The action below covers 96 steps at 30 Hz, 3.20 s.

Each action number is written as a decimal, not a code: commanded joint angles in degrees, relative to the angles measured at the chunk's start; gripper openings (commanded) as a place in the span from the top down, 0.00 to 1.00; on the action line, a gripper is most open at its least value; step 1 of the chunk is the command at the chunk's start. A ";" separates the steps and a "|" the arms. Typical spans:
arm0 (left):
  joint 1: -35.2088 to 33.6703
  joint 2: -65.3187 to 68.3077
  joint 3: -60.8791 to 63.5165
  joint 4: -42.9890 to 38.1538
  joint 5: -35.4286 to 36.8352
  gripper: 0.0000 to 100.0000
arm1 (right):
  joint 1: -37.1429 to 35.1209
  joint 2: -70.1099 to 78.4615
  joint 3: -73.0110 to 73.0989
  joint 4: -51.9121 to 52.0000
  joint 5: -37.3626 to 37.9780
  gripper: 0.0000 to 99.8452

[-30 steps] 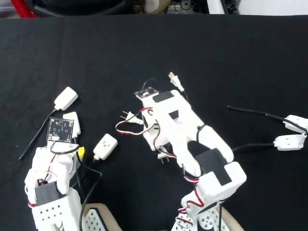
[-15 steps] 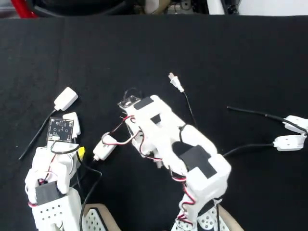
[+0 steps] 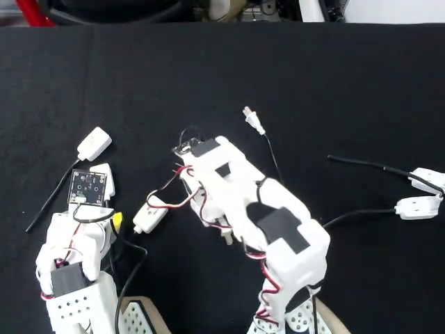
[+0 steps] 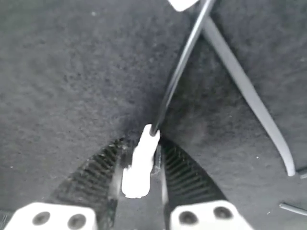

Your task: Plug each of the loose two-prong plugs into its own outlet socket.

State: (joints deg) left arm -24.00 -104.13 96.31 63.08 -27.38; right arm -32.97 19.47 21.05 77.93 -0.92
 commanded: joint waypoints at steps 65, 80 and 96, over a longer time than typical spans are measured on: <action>24.48 -0.44 -4.26 -1.49 16.62 0.69 | 0.70 -92.09 57.89 -53.98 -16.09 0.99; 37.85 -0.35 -1.71 -21.10 25.76 0.69 | -9.76 -115.91 64.92 -37.54 -20.31 0.99; 34.07 -0.26 -2.33 -18.20 18.55 0.71 | -4.57 -115.91 62.73 -34.37 -17.93 0.99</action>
State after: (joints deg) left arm 11.16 -104.04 95.69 43.38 -2.77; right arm -41.14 -95.96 86.46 43.74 -19.65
